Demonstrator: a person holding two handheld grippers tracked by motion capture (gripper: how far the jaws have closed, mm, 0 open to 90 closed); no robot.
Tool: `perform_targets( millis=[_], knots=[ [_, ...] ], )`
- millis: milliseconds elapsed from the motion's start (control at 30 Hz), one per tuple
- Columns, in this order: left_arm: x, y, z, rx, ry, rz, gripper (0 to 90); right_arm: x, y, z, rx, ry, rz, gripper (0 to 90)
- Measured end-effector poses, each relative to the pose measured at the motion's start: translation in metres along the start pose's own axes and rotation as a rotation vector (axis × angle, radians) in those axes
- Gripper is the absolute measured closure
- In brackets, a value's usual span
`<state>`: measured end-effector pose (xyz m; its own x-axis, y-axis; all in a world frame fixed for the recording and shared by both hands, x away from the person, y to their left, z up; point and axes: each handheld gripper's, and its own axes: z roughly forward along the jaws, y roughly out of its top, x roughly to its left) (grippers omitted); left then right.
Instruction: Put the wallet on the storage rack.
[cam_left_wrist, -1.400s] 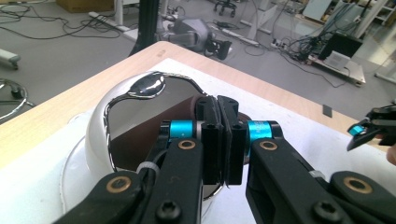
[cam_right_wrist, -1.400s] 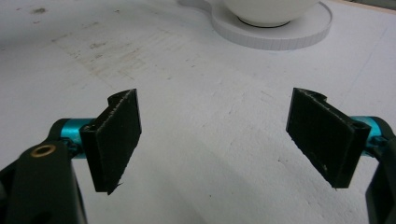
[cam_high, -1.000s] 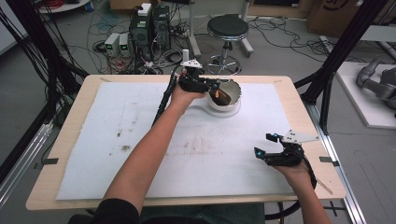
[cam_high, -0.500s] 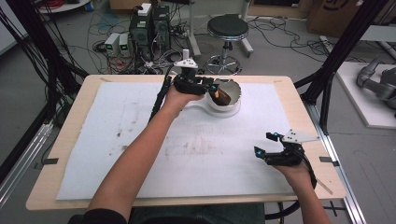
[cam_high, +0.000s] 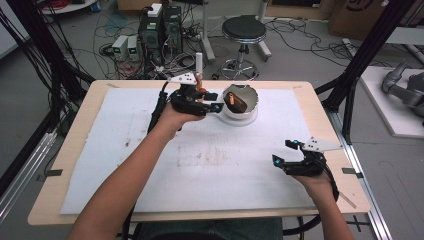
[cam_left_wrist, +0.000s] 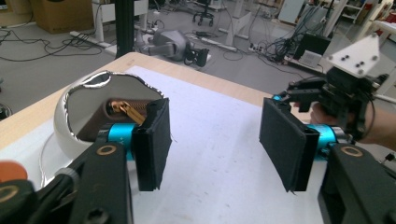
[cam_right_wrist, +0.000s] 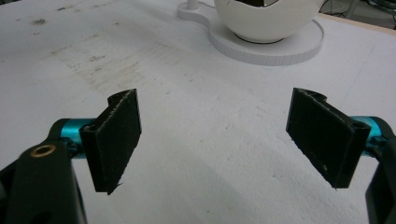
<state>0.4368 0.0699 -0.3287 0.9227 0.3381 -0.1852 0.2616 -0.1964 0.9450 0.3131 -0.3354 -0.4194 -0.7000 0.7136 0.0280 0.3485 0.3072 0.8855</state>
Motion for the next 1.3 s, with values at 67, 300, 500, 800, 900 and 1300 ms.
perform_targets(
  millis=[67, 300, 500, 800, 900, 1300],
  knots=[
    [-0.004, -0.006, -0.006, -0.003, -0.005, 0.003, 40.1, 0.0, 0.001, 0.001, 0.001, 0.002, 0.005, 18.2],
    [-0.012, -0.022, -0.03, -0.015, 0.019, 0.016, 36.4, 0.0, 0.005, 0.006, -0.001, 0.002, 0.005, 18.1],
    [-0.014, -0.037, -0.055, -0.033, 0.042, 0.01, 33.0, 0.0, 0.007, 0.011, 0.002, 0.002, 0.006, 18.1],
    [-0.013, -0.063, -0.091, -0.052, 0.083, 0.001, 30.2, -0.001, 0.009, 0.014, -0.001, 0.0, 0.012, 18.1],
    [-0.014, -0.071, -0.103, -0.049, 0.091, 0.004, 29.3, -0.001, 0.01, 0.016, -0.002, -0.002, 0.024, 18.1],
    [-0.014, -0.1, -0.136, -0.054, 0.16, -0.019, 24.0, -0.004, 0.012, 0.02, -0.003, -0.003, 0.033, 18.1]
  ],
)
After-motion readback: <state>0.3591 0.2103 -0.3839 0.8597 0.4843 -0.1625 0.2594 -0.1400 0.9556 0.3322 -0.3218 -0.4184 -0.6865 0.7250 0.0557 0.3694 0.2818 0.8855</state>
